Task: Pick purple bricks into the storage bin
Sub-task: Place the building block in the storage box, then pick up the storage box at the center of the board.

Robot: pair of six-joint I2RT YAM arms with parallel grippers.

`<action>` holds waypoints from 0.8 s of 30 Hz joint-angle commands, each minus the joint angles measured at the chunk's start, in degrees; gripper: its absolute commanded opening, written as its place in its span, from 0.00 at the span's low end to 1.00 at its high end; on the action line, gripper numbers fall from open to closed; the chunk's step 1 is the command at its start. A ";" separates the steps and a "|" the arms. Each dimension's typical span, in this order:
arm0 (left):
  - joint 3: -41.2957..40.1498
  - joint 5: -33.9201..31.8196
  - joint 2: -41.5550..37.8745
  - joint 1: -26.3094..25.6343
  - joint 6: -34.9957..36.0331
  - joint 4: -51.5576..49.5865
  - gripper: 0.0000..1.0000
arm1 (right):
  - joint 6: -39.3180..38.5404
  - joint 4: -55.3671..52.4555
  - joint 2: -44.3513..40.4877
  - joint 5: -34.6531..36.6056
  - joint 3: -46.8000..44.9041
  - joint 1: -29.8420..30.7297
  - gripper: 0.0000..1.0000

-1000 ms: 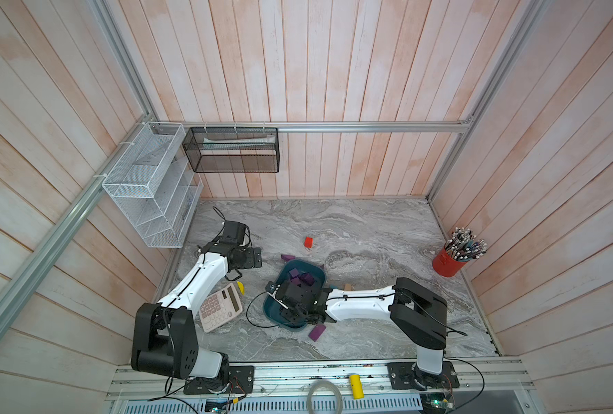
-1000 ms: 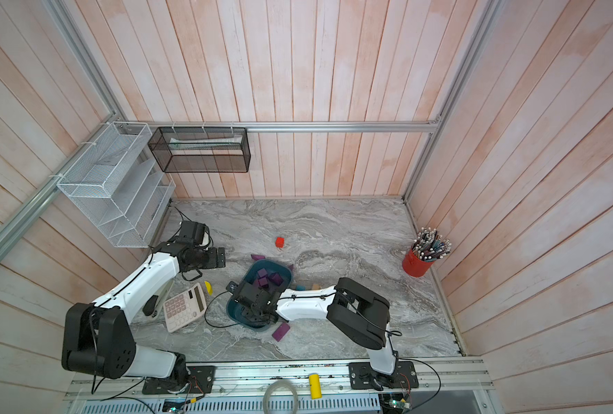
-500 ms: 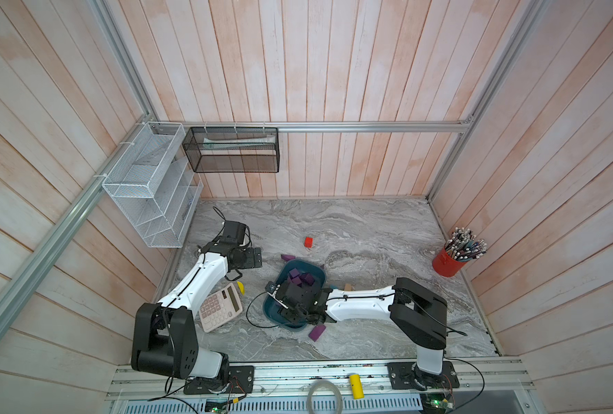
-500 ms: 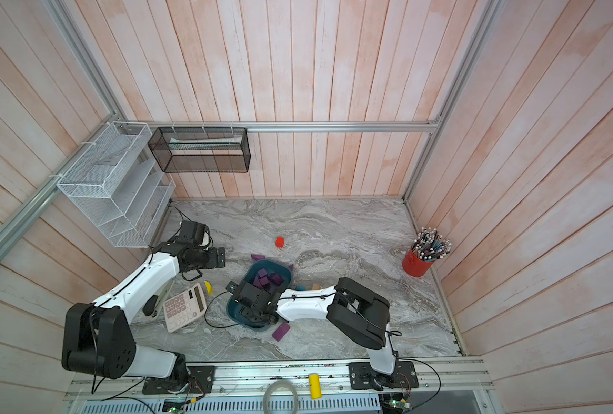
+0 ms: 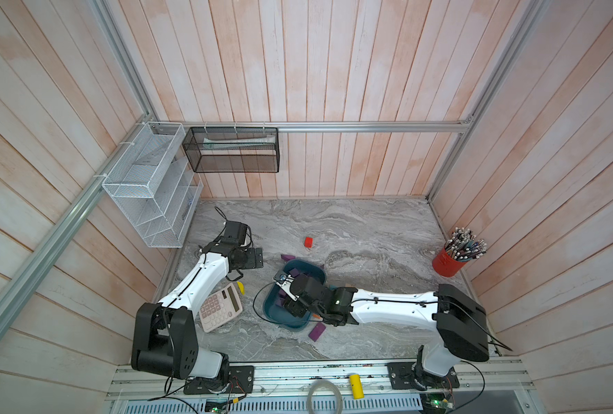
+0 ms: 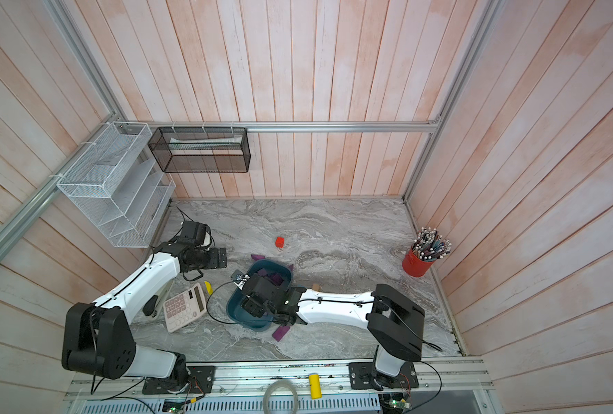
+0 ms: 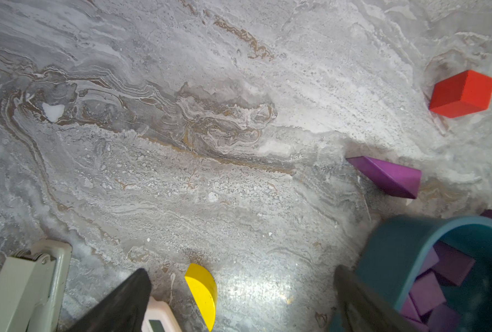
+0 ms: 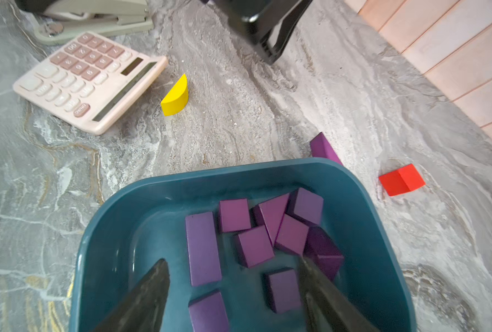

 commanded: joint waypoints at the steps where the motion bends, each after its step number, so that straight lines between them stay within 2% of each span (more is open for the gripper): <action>1: 1.69 0.30 0.30 -0.98 -0.27 -0.27 1.00 | 2.24 2.04 -5.07 2.64 -3.58 -1.14 0.73; 4: 2.20 0.54 0.37 -2.67 -0.99 -0.12 1.00 | 5.33 2.93 -10.84 2.21 -7.82 -3.89 0.73; 9: 4.41 1.01 1.09 -5.98 -3.36 -1.53 1.00 | 10.26 2.91 -19.91 -2.44 -14.50 -11.81 0.72; 13: 7.13 1.07 1.45 -7.71 -4.91 -3.82 0.99 | 11.70 5.07 -25.60 -4.63 -19.53 -17.01 0.72; 19: 8.85 -0.01 2.90 -10.91 -8.76 -6.08 0.98 | 13.73 4.00 -28.66 -7.03 -20.91 -21.70 0.71; 24: 6.51 -1.28 5.19 -14.00 -12.19 -6.78 0.97 | 14.50 -3.02 -24.75 -11.11 -16.20 -24.29 0.70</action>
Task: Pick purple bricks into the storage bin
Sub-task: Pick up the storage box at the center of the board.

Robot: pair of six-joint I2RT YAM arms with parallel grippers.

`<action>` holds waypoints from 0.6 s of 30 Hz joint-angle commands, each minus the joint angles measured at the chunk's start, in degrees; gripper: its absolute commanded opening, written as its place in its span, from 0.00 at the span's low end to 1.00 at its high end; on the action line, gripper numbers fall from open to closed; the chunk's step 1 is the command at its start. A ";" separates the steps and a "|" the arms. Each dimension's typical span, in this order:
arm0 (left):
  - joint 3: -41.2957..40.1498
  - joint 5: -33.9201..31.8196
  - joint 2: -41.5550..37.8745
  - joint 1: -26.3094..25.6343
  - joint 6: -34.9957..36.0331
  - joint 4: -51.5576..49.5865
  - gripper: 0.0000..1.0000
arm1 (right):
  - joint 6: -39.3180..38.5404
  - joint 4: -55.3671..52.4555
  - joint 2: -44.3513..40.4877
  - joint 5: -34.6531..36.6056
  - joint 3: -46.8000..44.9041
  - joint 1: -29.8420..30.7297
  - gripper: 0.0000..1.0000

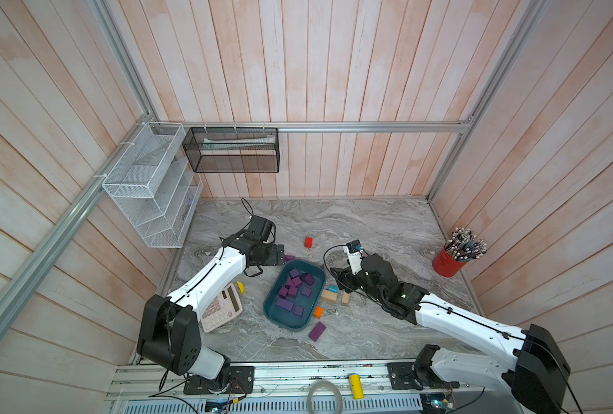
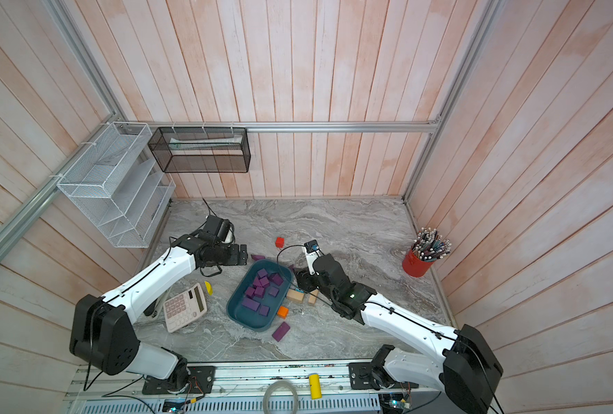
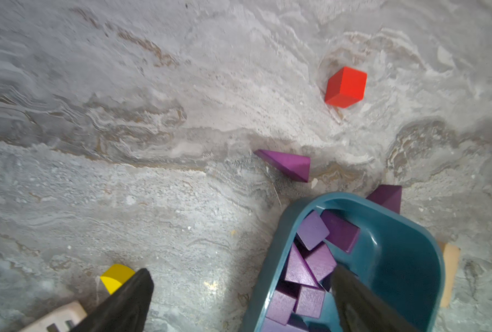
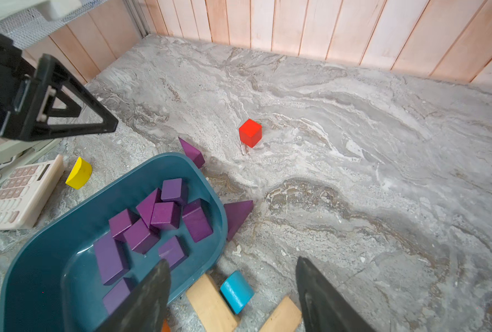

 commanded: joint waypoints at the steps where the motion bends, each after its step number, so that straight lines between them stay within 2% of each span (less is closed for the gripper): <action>1: -2.31 -1.19 1.18 -1.41 -3.77 -1.52 0.97 | 0.44 -6.42 3.75 -3.26 4.37 -0.78 0.70; 7: -5.53 -1.19 -0.25 -1.56 -6.12 -0.22 0.97 | -5.00 -12.91 11.80 -4.07 10.45 -0.74 0.68; 13: -7.14 0.73 -2.20 -1.56 -6.26 -0.11 0.97 | -4.45 -15.92 17.11 -4.64 15.03 -0.78 0.65; 18: -7.57 -0.57 -3.65 -5.06 -4.01 0.36 0.87 | -1.56 -16.11 17.85 -5.34 14.93 -2.35 0.63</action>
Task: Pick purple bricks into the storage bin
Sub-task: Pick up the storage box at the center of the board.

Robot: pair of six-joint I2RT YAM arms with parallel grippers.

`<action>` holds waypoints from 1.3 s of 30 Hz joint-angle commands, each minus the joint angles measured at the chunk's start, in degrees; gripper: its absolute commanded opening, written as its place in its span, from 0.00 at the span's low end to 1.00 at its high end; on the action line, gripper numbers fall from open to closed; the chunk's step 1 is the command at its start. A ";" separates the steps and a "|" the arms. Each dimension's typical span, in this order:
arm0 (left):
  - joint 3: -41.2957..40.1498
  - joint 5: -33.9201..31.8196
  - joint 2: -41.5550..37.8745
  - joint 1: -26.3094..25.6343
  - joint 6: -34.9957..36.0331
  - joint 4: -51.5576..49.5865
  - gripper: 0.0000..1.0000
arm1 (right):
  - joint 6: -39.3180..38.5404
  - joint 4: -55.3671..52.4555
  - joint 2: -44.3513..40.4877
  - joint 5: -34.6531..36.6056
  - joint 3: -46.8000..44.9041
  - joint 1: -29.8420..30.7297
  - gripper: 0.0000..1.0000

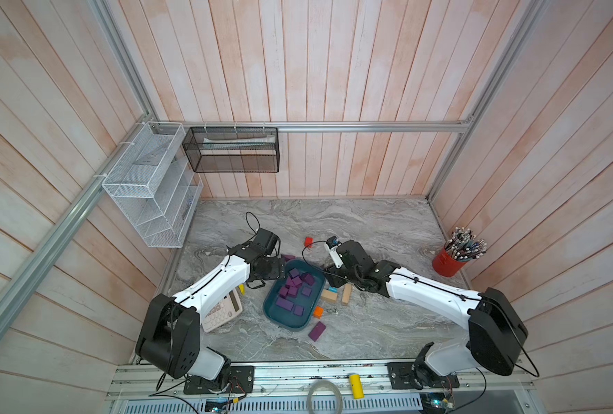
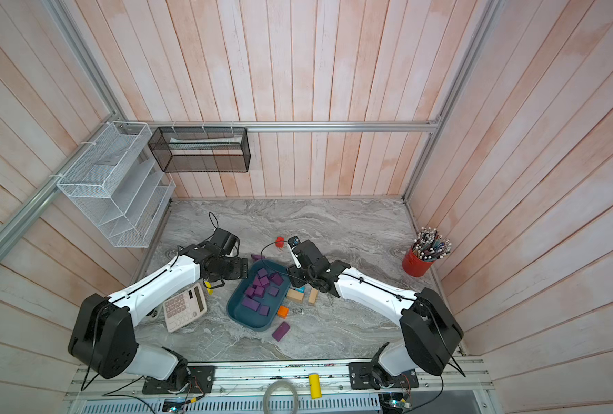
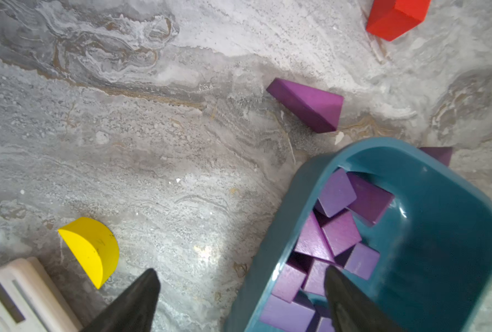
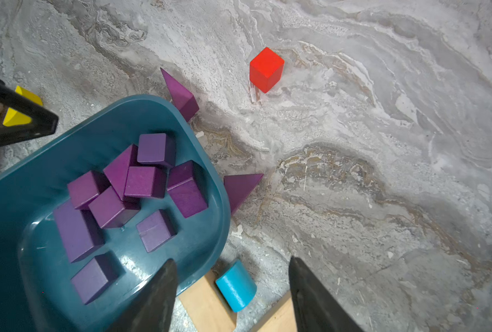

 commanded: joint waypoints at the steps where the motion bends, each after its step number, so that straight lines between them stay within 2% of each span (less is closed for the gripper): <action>1: -0.13 -0.54 -0.54 -2.03 1.51 0.27 0.84 | 2.30 -2.03 -0.18 -2.03 0.42 -2.13 0.63; 3: 0.22 -0.13 0.44 -2.31 2.66 -0.12 0.72 | 3.21 -0.93 -1.14 -4.11 -0.68 -3.80 0.63; 7: 1.37 -0.26 3.11 -2.72 4.57 -0.82 0.70 | 4.56 1.50 -3.92 -7.53 -3.15 -6.49 0.62; 12: 2.33 0.40 6.81 -2.75 6.51 -0.31 0.65 | 4.87 3.54 -6.11 -8.07 -5.22 -7.39 0.62; 14: 2.39 0.96 8.00 -2.69 7.08 0.12 0.57 | 4.87 3.83 -6.55 -8.05 -5.66 -7.69 0.62; 16: 2.40 1.21 9.07 -2.69 7.77 0.27 0.45 | 4.87 4.12 -6.96 -8.02 -6.17 -7.93 0.62; 18: 2.06 1.22 9.61 -2.72 8.33 0.49 0.42 | 4.87 4.64 -7.36 -7.96 -6.70 -8.13 0.62; 22: 1.55 1.46 10.50 -2.70 9.21 0.35 0.20 | 4.95 5.67 -8.11 -8.12 -7.80 -8.71 0.62; 23: 1.18 1.56 10.45 -2.74 9.43 0.69 0.17 | 4.95 5.84 -8.00 -8.24 -7.89 -8.75 0.62; 28: 0.48 1.41 11.21 -2.56 10.01 1.48 0.15 | 4.78 6.12 -7.90 -8.38 -8.08 -9.11 0.62; 33: 0.45 1.58 10.40 -2.57 10.75 1.60 0.00 | 5.02 6.37 -7.94 -8.14 -8.50 -9.21 0.62; 39: 0.24 2.67 7.24 -2.50 12.56 1.76 0.00 | 5.26 6.47 -7.72 -8.02 -8.50 -9.20 0.62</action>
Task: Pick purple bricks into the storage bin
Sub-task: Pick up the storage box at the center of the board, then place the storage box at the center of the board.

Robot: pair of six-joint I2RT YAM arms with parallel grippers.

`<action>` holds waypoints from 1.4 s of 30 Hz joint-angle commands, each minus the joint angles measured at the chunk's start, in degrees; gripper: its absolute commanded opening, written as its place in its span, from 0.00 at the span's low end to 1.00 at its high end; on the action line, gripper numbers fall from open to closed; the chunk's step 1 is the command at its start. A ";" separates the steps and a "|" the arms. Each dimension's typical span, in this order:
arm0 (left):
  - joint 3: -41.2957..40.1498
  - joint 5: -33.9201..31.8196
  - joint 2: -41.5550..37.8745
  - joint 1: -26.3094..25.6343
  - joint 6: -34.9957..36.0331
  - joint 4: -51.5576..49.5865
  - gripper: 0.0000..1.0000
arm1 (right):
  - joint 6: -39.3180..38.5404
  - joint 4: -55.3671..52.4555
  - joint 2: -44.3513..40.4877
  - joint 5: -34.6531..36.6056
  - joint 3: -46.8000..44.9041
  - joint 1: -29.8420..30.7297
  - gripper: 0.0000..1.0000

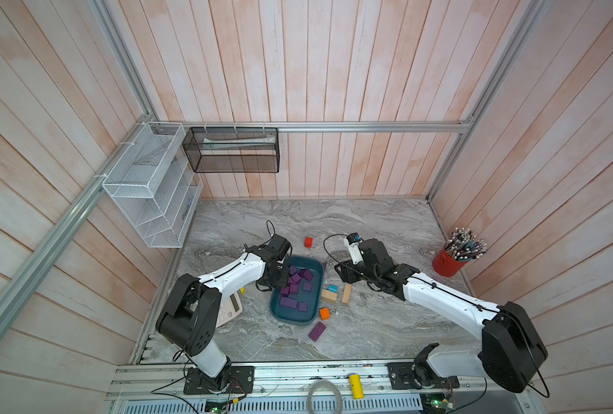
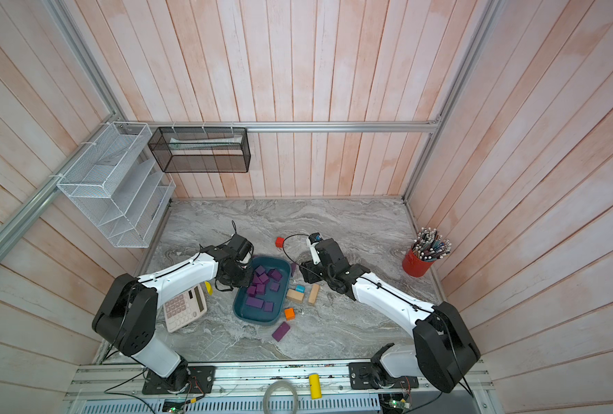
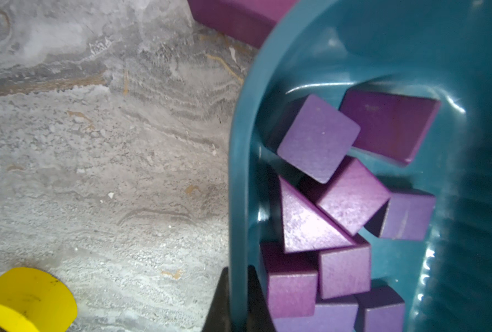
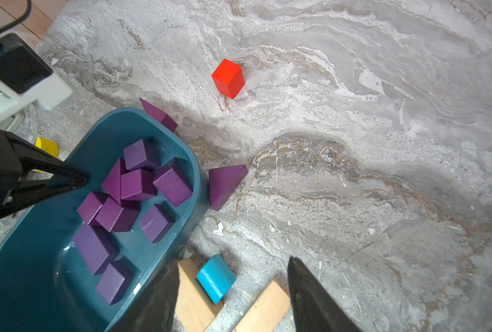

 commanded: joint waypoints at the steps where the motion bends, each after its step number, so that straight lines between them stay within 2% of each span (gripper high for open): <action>1: -0.55 0.60 -3.35 0.17 2.07 0.60 0.00 | 0.74 0.64 -0.57 -0.29 -0.49 -0.30 0.62; 6: -0.27 3.77 -8.21 2.31 2.46 0.41 0.00 | 0.96 1.35 -0.31 0.02 -0.57 -0.34 0.62; 12: -0.21 9.23 -13.63 7.97 2.62 0.55 0.00 | 0.54 1.67 0.25 0.38 -0.41 -0.31 0.62; 22: -2.76 14.90 -15.82 22.29 0.53 1.95 0.00 | 0.51 1.68 1.01 -1.10 -0.05 -0.30 0.62; 27: -4.18 15.83 -15.70 27.42 -1.52 3.29 0.00 | 0.82 1.69 1.40 -1.58 0.34 -0.30 0.61; 33: -6.20 16.03 -15.56 30.78 -3.86 5.46 0.00 | 1.04 1.50 2.71 -1.75 1.54 -0.30 0.61; 42: -6.18 15.92 -10.92 31.51 -6.81 8.28 0.00 | 0.15 0.03 6.47 -0.53 5.99 -0.18 0.61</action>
